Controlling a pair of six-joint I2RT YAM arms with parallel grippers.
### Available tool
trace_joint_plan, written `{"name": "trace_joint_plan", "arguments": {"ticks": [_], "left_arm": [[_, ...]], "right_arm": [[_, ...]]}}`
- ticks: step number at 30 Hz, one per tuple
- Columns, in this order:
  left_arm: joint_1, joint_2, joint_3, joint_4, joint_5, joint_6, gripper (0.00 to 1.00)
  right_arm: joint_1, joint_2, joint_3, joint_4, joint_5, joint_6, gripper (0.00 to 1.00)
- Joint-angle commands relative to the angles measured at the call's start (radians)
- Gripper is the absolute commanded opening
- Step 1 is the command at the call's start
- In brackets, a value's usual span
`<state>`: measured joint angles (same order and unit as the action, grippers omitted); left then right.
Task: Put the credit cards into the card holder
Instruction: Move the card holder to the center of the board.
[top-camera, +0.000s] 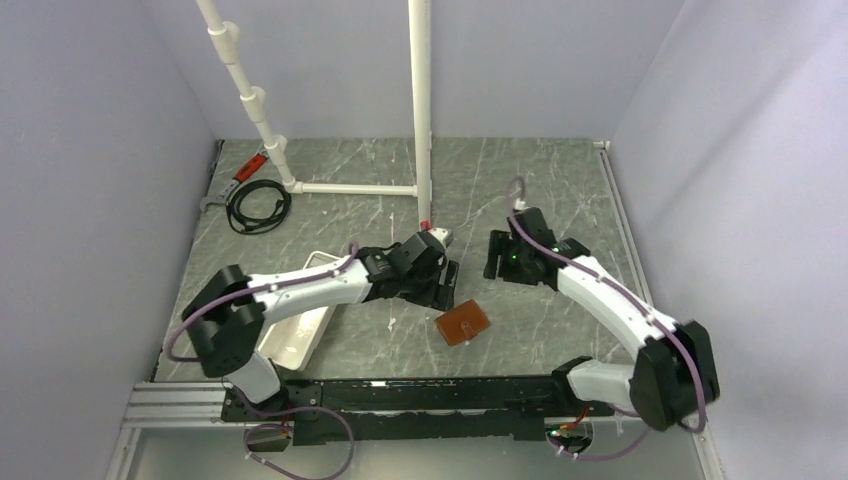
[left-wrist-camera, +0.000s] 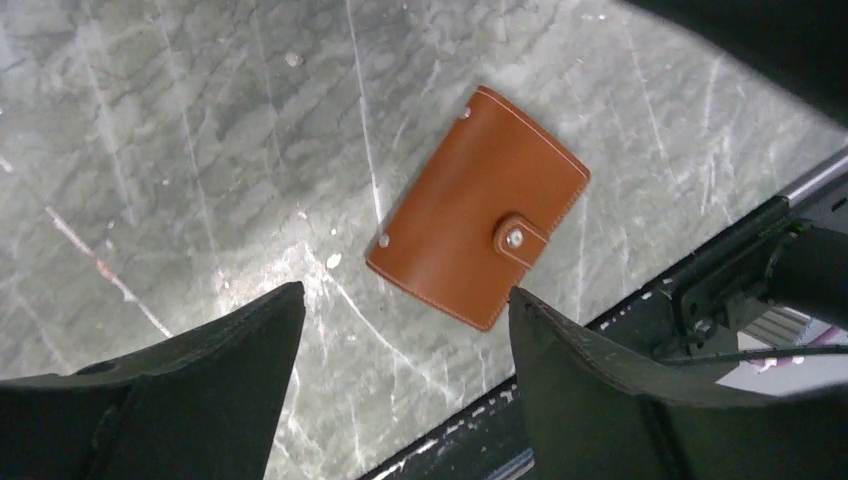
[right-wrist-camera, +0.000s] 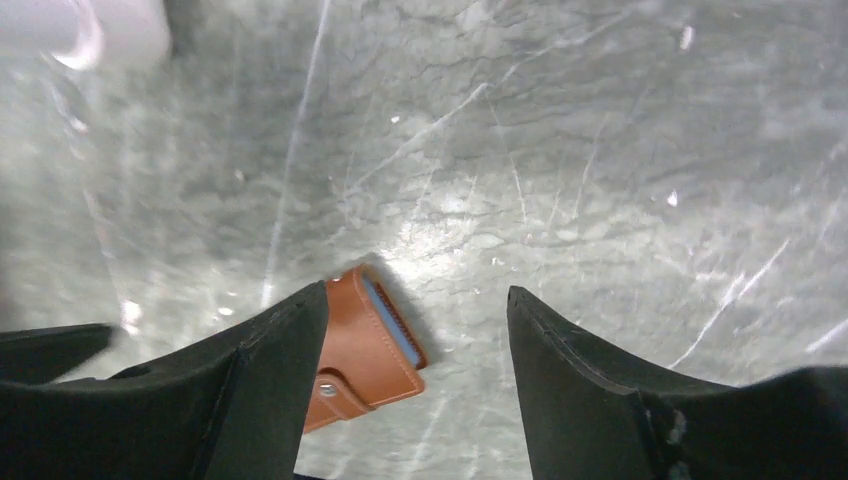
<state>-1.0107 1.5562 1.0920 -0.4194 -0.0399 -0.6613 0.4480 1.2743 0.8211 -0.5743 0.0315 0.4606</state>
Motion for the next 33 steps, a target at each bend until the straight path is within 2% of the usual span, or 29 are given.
{"name": "trace_joint_plan", "arguments": {"ticks": [1, 3, 4, 7, 10, 13, 15, 19, 21, 24, 28, 31, 33], "left_arm": [[0.067, 0.119, 0.086, 0.057, 0.122, 0.047, 0.74], [0.092, 0.169, 0.102, 0.061, 0.176, 0.062, 0.68], [0.094, 0.189, 0.103, 0.068, 0.187, 0.068, 0.67], [0.086, 0.229, 0.078, 0.1, 0.234, 0.06, 0.71], [0.064, 0.281, 0.057, 0.11, 0.268, 0.036, 0.75], [0.035, 0.291, 0.001, 0.163, 0.26, 0.005, 0.71], [0.032, 0.291, -0.035, 0.193, 0.266, -0.024, 0.66], [0.032, 0.257, -0.124, 0.275, 0.268, -0.096, 0.59], [0.034, 0.226, -0.177, 0.334, 0.286, -0.148, 0.56], [0.036, 0.162, -0.251, 0.397, 0.274, -0.215, 0.55], [0.052, 0.135, -0.3, 0.461, 0.284, -0.253, 0.54], [0.085, 0.143, -0.316, 0.498, 0.306, -0.286, 0.52], [0.103, 0.135, -0.336, 0.513, 0.292, -0.303, 0.5]], "right_arm": [[-0.025, -0.126, -0.065, -0.029, -0.059, 0.319, 0.68], [-0.018, -0.169, -0.166, 0.082, -0.265, 0.441, 0.62], [-0.001, -0.194, -0.211, 0.124, -0.294, 0.507, 0.61], [0.087, -0.271, -0.313, 0.184, -0.25, 0.675, 0.61], [0.147, -0.32, -0.359, 0.169, -0.171, 0.769, 0.62], [0.193, -0.327, -0.366, 0.117, -0.112, 0.836, 0.61], [0.216, -0.313, -0.381, 0.151, -0.096, 0.846, 0.59], [0.217, -0.198, -0.361, 0.264, -0.045, 0.772, 0.42], [0.21, -0.106, -0.295, 0.278, 0.017, 0.686, 0.39], [0.196, 0.044, -0.172, 0.278, 0.049, 0.518, 0.4], [0.189, 0.215, -0.007, 0.249, -0.014, 0.272, 0.45], [0.193, 0.266, 0.079, 0.132, 0.029, 0.197, 0.47], [0.203, 0.248, 0.067, 0.122, 0.025, 0.153, 0.53]]}}
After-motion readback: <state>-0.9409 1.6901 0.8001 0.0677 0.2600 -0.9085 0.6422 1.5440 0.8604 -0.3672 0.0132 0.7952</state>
